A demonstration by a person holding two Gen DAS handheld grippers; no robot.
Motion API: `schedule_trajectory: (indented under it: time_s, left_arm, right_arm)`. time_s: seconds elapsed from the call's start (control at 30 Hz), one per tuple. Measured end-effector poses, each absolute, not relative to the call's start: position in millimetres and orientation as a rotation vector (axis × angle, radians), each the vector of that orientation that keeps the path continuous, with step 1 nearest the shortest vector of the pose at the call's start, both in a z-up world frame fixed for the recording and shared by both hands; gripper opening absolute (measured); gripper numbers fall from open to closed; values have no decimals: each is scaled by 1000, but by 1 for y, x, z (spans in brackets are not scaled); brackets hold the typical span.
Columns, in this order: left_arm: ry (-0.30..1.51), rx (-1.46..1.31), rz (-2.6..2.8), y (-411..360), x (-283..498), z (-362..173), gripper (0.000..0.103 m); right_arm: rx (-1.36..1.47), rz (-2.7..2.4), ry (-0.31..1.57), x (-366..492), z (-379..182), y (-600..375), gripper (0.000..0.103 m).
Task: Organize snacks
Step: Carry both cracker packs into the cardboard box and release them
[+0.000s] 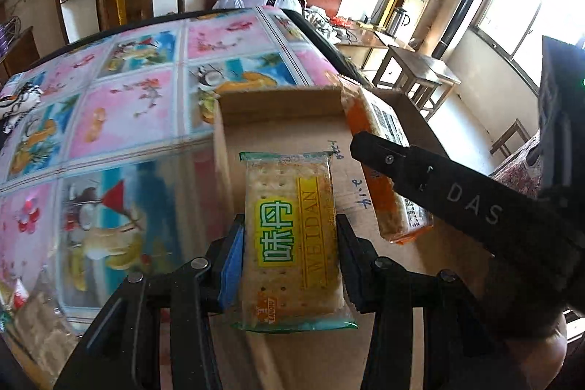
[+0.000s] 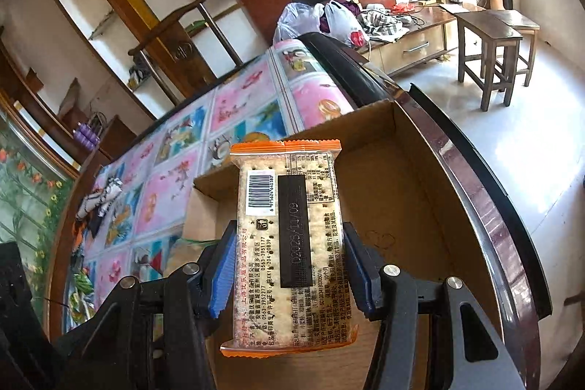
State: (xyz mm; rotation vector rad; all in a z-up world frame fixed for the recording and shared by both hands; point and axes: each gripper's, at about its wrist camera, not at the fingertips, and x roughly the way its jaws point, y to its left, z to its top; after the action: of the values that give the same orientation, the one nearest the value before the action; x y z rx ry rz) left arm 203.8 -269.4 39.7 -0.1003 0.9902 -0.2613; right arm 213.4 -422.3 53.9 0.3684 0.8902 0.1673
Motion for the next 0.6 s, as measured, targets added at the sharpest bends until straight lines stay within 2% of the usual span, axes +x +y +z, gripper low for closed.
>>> schedule_trajectory:
  time_s: [0.6]
  left_arm:
    - [1028,-60,-256,-287,205,20,45]
  right_arm:
    - [310,92,958,221,35,-424,57]
